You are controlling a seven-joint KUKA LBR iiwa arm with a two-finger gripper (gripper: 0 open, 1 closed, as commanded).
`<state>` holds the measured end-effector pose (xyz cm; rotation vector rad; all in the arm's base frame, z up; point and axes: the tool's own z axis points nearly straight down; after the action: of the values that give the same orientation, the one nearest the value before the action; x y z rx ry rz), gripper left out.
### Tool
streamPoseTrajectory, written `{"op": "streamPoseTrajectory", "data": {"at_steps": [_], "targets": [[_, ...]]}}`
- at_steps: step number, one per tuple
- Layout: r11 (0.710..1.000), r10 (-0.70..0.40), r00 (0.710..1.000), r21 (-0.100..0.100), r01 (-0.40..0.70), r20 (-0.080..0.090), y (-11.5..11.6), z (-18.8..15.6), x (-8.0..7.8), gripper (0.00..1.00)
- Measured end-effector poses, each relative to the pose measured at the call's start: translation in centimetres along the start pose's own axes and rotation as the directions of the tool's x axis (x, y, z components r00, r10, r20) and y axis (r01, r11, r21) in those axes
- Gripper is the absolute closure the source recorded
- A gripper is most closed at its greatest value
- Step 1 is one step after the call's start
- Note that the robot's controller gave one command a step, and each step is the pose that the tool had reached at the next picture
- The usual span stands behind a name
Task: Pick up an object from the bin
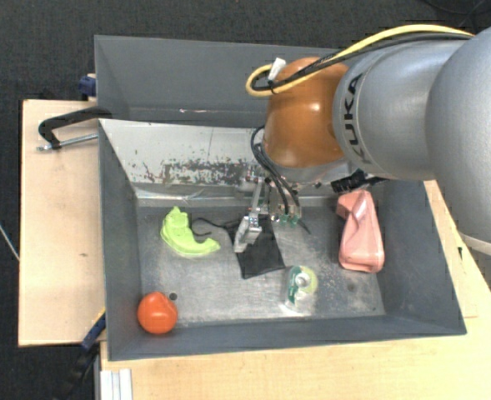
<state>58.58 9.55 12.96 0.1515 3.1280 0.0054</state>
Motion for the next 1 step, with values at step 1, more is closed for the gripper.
{"op": "streamPoseTrajectory", "data": {"at_steps": [1], "targets": [[0.999, 0.046, 0.999, -0.002, -0.046, 0.001, -1.25, 5.28, -0.70, 1.00]]}}
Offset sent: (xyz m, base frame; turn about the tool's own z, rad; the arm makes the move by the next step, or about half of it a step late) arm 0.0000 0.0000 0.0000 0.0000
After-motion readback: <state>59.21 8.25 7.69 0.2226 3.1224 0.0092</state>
